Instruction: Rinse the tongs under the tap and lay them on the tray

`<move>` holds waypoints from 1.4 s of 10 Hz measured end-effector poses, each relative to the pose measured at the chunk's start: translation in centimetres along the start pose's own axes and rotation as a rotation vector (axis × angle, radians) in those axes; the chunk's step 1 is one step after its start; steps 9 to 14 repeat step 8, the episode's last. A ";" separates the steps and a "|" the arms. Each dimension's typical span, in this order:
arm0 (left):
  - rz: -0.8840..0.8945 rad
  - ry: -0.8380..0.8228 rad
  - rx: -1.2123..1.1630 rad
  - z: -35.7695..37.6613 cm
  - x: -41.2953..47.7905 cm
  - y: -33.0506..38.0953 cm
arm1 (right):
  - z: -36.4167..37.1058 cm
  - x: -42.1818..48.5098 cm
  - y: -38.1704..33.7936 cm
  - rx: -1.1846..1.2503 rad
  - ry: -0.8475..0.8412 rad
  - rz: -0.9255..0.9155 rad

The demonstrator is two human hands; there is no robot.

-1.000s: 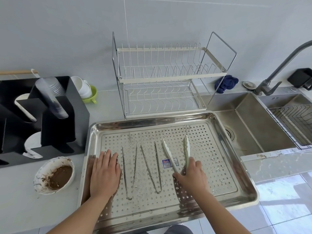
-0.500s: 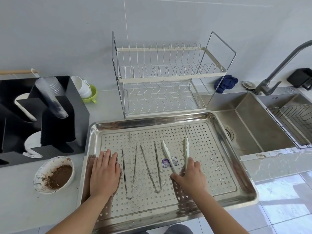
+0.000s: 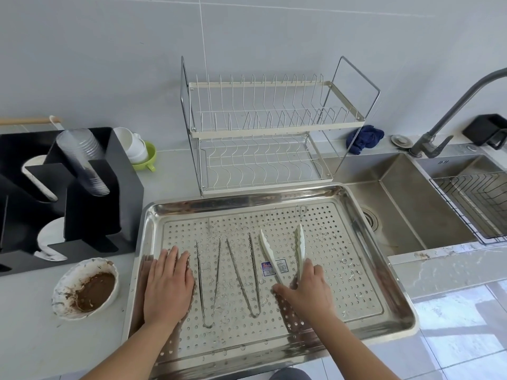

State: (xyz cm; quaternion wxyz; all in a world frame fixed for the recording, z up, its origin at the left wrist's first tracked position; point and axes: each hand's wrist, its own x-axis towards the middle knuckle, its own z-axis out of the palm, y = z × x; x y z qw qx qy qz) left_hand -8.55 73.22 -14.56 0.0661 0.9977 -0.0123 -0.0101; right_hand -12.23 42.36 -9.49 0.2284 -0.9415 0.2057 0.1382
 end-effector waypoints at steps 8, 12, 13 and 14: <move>0.005 -0.026 -0.125 -7.1 2.8 2.9 | -7.1 4.2 -1.5 -0.216 0.069 -0.253; 0.005 -0.026 -0.125 -7.1 2.8 2.9 | -7.1 4.2 -1.5 -0.216 0.069 -0.253; 0.005 -0.026 -0.125 -7.1 2.8 2.9 | -7.1 4.2 -1.5 -0.216 0.069 -0.253; 0.005 -0.026 -0.125 -7.1 2.8 2.9 | -7.1 4.2 -1.5 -0.216 0.069 -0.253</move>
